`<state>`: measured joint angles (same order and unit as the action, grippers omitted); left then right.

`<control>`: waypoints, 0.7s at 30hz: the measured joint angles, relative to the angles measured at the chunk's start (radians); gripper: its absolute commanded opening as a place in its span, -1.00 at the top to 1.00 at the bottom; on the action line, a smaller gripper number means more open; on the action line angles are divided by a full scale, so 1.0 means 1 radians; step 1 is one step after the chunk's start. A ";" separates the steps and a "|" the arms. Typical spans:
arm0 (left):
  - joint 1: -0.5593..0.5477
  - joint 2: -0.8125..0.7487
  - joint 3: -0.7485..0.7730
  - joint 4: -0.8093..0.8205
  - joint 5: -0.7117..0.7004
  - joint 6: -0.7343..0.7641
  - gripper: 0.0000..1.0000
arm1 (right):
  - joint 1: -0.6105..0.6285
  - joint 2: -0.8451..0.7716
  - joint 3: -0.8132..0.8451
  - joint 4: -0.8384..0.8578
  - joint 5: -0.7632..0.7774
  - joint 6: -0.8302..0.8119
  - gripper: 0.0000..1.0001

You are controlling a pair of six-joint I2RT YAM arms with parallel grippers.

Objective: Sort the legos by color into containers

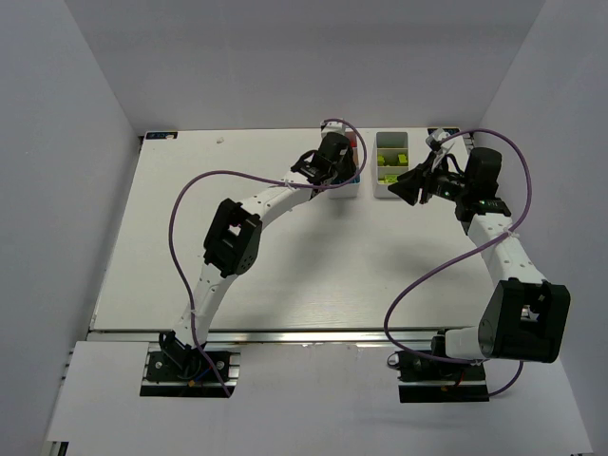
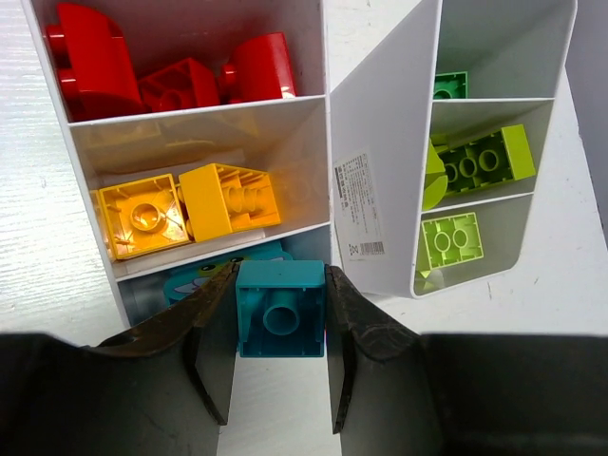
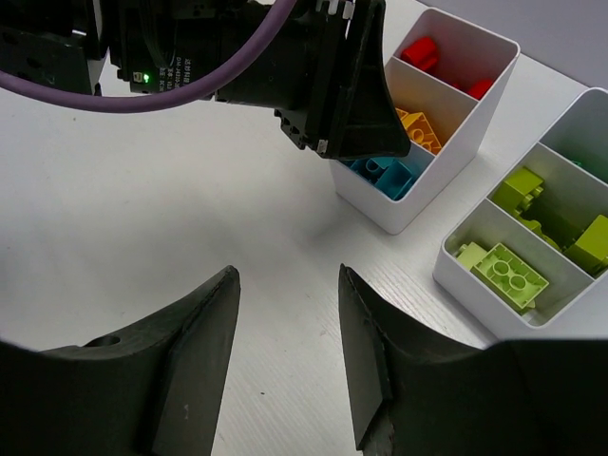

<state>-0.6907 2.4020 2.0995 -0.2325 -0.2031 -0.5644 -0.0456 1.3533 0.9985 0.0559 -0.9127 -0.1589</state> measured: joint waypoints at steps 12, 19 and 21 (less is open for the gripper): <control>-0.014 0.020 0.024 -0.017 -0.041 0.018 0.07 | -0.008 -0.007 0.000 0.001 -0.003 0.014 -0.04; -0.018 0.026 0.024 -0.030 -0.056 0.027 -0.03 | -0.014 -0.014 -0.012 0.015 -0.006 0.021 -0.04; -0.019 0.026 0.025 -0.030 -0.062 0.029 -0.09 | -0.014 -0.014 -0.015 0.015 -0.006 0.022 -0.04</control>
<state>-0.7094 2.4283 2.1242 -0.2623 -0.2653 -0.5354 -0.0597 1.3388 0.9833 0.0708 -0.9192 -0.1371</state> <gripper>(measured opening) 0.522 0.518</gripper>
